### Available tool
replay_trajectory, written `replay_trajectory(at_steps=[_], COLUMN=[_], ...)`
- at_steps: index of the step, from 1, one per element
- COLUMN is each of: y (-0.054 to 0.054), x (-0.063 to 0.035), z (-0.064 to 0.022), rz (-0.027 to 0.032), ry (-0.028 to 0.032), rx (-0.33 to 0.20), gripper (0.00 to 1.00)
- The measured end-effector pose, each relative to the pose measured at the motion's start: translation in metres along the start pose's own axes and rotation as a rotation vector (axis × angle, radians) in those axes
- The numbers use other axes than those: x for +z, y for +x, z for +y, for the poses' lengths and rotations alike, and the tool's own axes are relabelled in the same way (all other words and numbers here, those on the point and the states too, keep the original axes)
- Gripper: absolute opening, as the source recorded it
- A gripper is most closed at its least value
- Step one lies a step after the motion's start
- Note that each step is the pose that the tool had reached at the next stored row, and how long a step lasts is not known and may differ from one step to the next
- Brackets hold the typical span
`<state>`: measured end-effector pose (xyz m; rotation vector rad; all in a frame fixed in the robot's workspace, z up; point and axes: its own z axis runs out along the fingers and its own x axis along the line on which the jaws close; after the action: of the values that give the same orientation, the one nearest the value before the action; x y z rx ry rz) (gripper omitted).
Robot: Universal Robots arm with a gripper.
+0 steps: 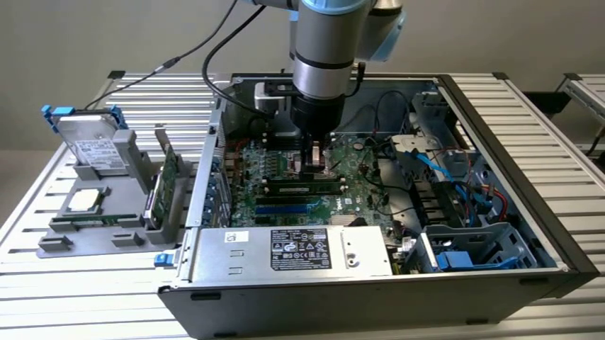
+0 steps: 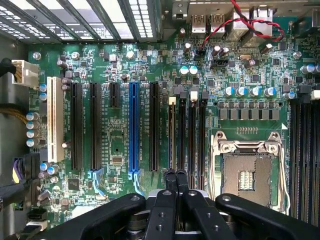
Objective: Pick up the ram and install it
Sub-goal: 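Press down the ram until it locks into place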
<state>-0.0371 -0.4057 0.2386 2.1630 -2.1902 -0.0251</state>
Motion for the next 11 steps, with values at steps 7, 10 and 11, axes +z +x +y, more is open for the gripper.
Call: replay_trajectory(at_steps=[7, 10, 11], y=[0.0, 0.0, 0.0], x=[0.0, 0.0, 0.0], z=[0.0, 0.0, 0.0], rz=[0.0, 0.0, 0.0], ry=[0.0, 0.0, 0.0], rx=[0.0, 0.0, 0.0], gripper=[0.1, 0.1, 0.1])
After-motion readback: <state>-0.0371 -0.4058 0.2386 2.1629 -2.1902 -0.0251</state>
